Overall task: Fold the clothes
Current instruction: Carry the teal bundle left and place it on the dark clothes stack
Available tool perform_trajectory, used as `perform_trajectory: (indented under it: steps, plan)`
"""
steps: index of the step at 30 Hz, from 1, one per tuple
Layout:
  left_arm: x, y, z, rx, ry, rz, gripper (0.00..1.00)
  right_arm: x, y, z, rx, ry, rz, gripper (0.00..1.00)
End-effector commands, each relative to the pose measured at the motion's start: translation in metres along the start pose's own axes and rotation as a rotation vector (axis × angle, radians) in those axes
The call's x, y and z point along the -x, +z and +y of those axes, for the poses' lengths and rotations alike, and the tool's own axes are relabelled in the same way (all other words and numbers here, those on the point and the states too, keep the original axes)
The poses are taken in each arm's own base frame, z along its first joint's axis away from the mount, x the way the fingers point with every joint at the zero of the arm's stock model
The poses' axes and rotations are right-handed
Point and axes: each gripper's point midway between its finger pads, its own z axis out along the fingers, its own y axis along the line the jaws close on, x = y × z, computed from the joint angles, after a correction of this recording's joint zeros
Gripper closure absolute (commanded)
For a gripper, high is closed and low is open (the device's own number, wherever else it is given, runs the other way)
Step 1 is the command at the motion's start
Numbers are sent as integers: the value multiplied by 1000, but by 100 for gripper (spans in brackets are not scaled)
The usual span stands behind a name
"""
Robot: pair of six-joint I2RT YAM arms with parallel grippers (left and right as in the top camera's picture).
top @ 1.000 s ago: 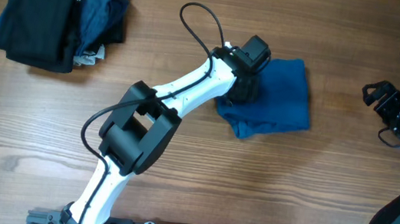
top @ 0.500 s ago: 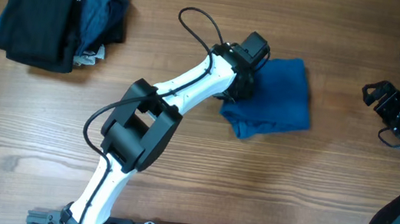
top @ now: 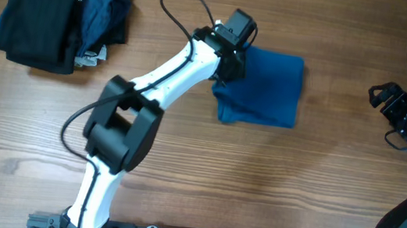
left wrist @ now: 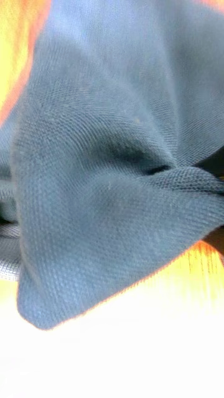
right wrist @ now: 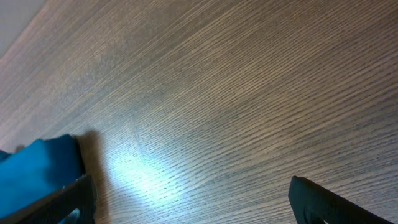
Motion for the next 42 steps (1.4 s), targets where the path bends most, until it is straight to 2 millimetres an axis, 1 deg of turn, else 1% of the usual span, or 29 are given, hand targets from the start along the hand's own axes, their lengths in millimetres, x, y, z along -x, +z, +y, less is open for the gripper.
perform_trajectory:
  steps: [1,2,4,7,11,13,15,18,19,22,24,26,28,29,31,35,36,39,42]
  plan:
    - [57,-68,-13,-33,20,-258,96,2,0,0,-7,-10,-7,0]
    - [71,-78,-14,-44,10,-314,96,2,0,0,-7,-10,-7,0]
    - [90,-89,-11,-51,4,-388,96,2,0,0,-7,-10,-7,0]
    - [111,-97,-3,-62,-11,-448,96,2,0,0,-7,-10,-7,0]
    - [149,-114,28,-68,-79,-548,96,2,0,0,-7,-10,-7,0]
    - [167,-129,44,-71,-111,-603,96,2,0,0,-7,-10,-7,0]
    - [190,-157,64,-80,-151,-689,96,2,0,0,-7,-10,-7,0]
    - [224,-210,99,-98,-218,-842,96,2,0,0,-7,-10,-7,0]
    - [233,-225,109,-103,-233,-887,96,2,0,0,-7,-10,-7,0]
    - [261,-271,152,-102,-284,-1048,96,2,0,0,-7,-10,-7,0]
    - [272,-291,183,-83,-316,-1121,96,2,0,0,-7,-11,-7,0]
    - [276,-302,221,-37,-362,-1148,96,2,0,0,-7,-10,-7,0]
    - [273,-304,257,15,-413,-1135,96,2,0,0,-7,-10,-7,0]
    - [270,-303,271,30,-447,-1124,96,2,0,0,-7,-10,-7,0]
    - [259,-299,308,74,-537,-1081,96,2,0,0,-7,-10,-7,0]
    - [233,-292,364,135,-714,-1004,96,2,0,0,-7,-10,-7,0]
    - [227,-291,375,140,-747,-986,96,1,0,0,-7,-10,-7,0]
    - [216,-281,384,80,-757,-897,96,2,0,0,-7,-10,-7,0]
    - [200,-270,391,90,-814,-822,96,2,0,0,-7,-10,-7,0]
